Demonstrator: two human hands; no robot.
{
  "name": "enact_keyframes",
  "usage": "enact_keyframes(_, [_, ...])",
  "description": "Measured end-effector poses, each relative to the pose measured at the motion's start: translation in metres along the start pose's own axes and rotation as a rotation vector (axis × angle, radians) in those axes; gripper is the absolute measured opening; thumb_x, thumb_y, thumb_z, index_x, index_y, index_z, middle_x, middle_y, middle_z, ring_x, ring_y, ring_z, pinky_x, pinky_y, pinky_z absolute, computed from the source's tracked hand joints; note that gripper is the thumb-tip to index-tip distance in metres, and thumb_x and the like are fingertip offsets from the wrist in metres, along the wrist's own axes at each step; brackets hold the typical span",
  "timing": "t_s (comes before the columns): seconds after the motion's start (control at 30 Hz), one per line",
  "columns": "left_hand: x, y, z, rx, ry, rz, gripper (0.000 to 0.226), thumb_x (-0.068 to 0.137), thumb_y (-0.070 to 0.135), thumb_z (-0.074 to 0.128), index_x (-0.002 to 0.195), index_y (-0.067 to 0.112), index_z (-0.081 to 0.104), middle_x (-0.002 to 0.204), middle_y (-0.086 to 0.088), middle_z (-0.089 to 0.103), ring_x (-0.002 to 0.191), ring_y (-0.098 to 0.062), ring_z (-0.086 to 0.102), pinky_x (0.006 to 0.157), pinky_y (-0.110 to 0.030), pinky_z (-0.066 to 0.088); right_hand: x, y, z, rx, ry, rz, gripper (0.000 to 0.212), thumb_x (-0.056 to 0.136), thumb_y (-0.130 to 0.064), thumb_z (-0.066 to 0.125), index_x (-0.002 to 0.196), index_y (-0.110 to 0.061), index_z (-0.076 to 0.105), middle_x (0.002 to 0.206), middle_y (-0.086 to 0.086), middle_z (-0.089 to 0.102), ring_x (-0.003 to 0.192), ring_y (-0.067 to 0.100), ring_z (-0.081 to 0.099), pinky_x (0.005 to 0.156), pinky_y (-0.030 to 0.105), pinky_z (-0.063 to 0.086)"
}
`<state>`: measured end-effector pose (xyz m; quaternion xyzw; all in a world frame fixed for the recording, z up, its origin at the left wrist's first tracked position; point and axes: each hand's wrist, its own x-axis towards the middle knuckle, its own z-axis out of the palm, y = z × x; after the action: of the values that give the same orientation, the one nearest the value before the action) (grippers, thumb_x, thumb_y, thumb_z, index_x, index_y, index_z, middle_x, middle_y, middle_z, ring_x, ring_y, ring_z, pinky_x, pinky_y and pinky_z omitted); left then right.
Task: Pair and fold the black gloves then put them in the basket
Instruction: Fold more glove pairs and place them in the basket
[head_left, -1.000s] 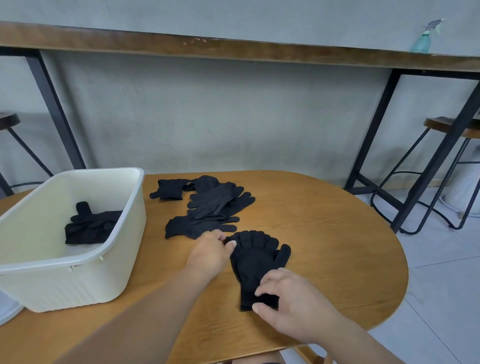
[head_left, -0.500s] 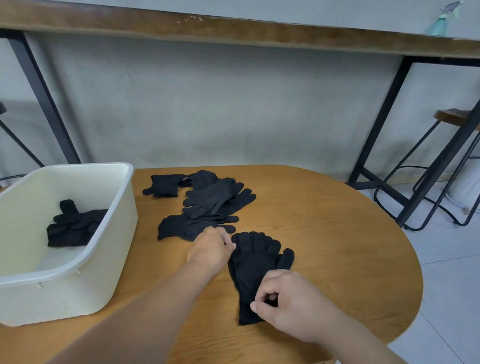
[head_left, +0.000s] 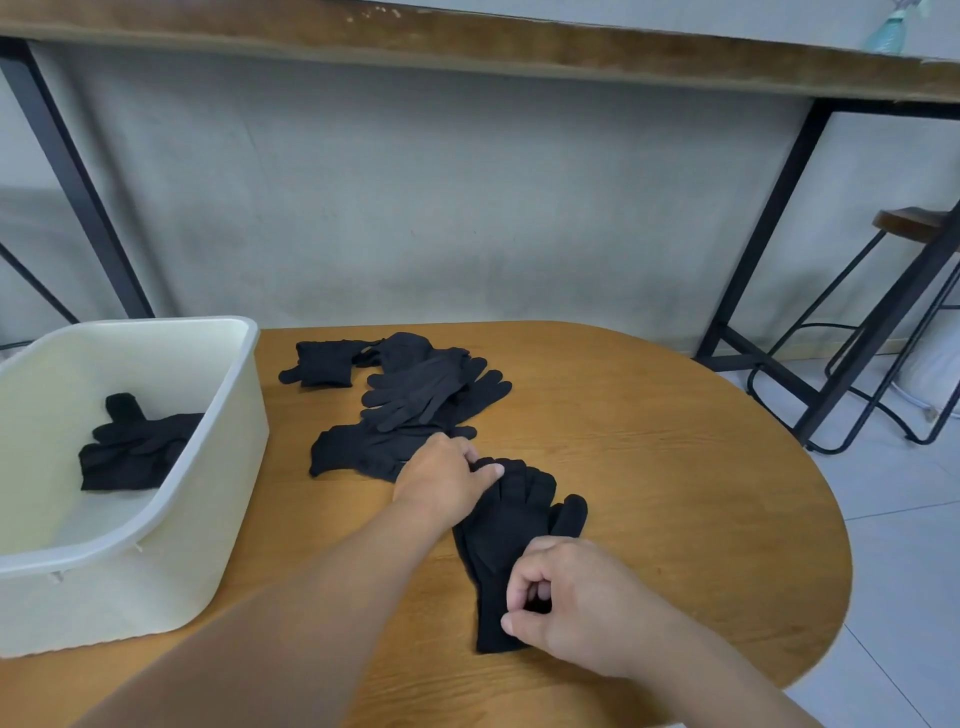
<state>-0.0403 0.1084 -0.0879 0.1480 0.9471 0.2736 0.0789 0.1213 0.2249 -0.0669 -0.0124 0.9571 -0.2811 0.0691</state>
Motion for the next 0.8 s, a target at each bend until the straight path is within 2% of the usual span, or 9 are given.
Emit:
enact_keyframes(0.07, [0.004, 0.0, 0.003, -0.006, -0.024, -0.009, 0.02, 0.087, 0.045, 0.064, 0.088, 0.026, 0.062, 0.103, 0.005, 0.056, 0.088, -0.015, 0.059, 0.074, -0.033, 0.051, 0.001, -0.001, -0.001, 0.011, -0.006, 0.016, 0.015, 0.08, -0.04, 0.071, 0.082, -0.025, 0.07, 0.094, -0.016, 0.061, 0.089, -0.001, 0.056, 0.08, 0.02, 0.05])
enact_keyframes(0.13, [0.004, -0.001, 0.005, -0.025, 0.032, 0.021, 0.021, 0.088, 0.038, 0.065, 0.073, 0.025, 0.056, 0.094, 0.005, 0.054, 0.078, -0.014, 0.056, 0.071, -0.032, 0.05, 0.001, -0.001, -0.001, 0.023, -0.009, 0.029, 0.015, 0.081, -0.04, 0.071, 0.081, -0.024, 0.07, 0.093, -0.015, 0.061, 0.089, 0.0, 0.056, 0.08, 0.019, 0.05])
enact_keyframes(0.23, [0.001, -0.006, 0.005, -0.044, 0.132, -0.002, 0.015, 0.09, 0.034, 0.063, 0.079, 0.024, 0.058, 0.094, 0.005, 0.052, 0.081, -0.014, 0.056, 0.076, -0.034, 0.051, 0.002, -0.002, -0.001, 0.046, -0.012, 0.049, 0.015, 0.083, -0.039, 0.069, 0.08, -0.024, 0.069, 0.093, -0.014, 0.061, 0.088, 0.001, 0.056, 0.082, 0.021, 0.05])
enact_keyframes(0.3, [0.0, -0.01, 0.004, -0.004, 0.14, -0.009, 0.016, 0.09, 0.036, 0.063, 0.084, 0.022, 0.059, 0.094, 0.004, 0.054, 0.082, -0.015, 0.056, 0.077, -0.035, 0.051, 0.002, -0.001, -0.002, 0.055, -0.017, 0.057, 0.015, 0.084, -0.039, 0.068, 0.08, -0.025, 0.069, 0.092, -0.014, 0.061, 0.086, 0.002, 0.057, 0.081, 0.022, 0.05])
enact_keyframes(0.43, [0.001, -0.002, 0.003, 0.036, 0.163, 0.096, 0.029, 0.091, 0.041, 0.061, 0.115, 0.023, 0.059, 0.111, 0.006, 0.052, 0.099, -0.015, 0.055, 0.083, -0.033, 0.05, 0.003, 0.001, -0.002, 0.091, -0.037, 0.075, 0.014, 0.083, -0.039, 0.07, 0.078, -0.025, 0.068, 0.089, -0.014, 0.06, 0.083, 0.003, 0.058, 0.078, 0.023, 0.052])
enact_keyframes(0.5, [0.003, 0.009, 0.004, 0.051, 0.111, 0.172, 0.034, 0.092, 0.044, 0.058, 0.119, 0.023, 0.059, 0.112, 0.005, 0.051, 0.096, -0.013, 0.054, 0.082, -0.033, 0.05, 0.003, 0.0, -0.003, 0.115, -0.051, 0.074, 0.013, 0.083, -0.037, 0.07, 0.079, -0.025, 0.069, 0.09, -0.013, 0.063, 0.08, 0.002, 0.059, 0.077, 0.022, 0.053])
enact_keyframes(0.6, [0.008, 0.024, 0.01, 0.076, -0.038, 0.168, 0.032, 0.089, 0.049, 0.06, 0.108, 0.023, 0.065, 0.108, 0.003, 0.054, 0.092, -0.018, 0.057, 0.079, -0.035, 0.052, 0.005, -0.002, -0.011, 0.25, -0.056, 0.075, 0.01, 0.085, -0.03, 0.067, 0.079, -0.023, 0.072, 0.078, -0.013, 0.068, 0.065, -0.001, 0.057, 0.066, 0.02, 0.052])
enact_keyframes(0.7, [0.014, 0.029, 0.013, 0.044, -0.113, 0.093, 0.021, 0.087, 0.041, 0.065, 0.098, 0.023, 0.065, 0.098, 0.002, 0.061, 0.091, -0.021, 0.061, 0.076, -0.035, 0.053, 0.012, 0.005, -0.024, 0.397, 0.084, 0.178, 0.013, 0.087, -0.026, 0.066, 0.077, -0.022, 0.073, 0.059, -0.016, 0.061, 0.052, -0.001, 0.05, 0.055, 0.018, 0.043])
enact_keyframes(0.8, [0.019, 0.029, 0.014, -0.093, -0.132, 0.027, 0.008, 0.087, 0.032, 0.067, 0.085, 0.025, 0.065, 0.079, 0.004, 0.062, 0.08, -0.019, 0.062, 0.071, -0.032, 0.053, 0.034, 0.023, -0.035, 0.338, 0.3, 0.318, 0.016, 0.09, -0.025, 0.062, 0.077, -0.025, 0.071, 0.063, -0.013, 0.064, 0.051, 0.002, 0.052, 0.051, 0.019, 0.042])
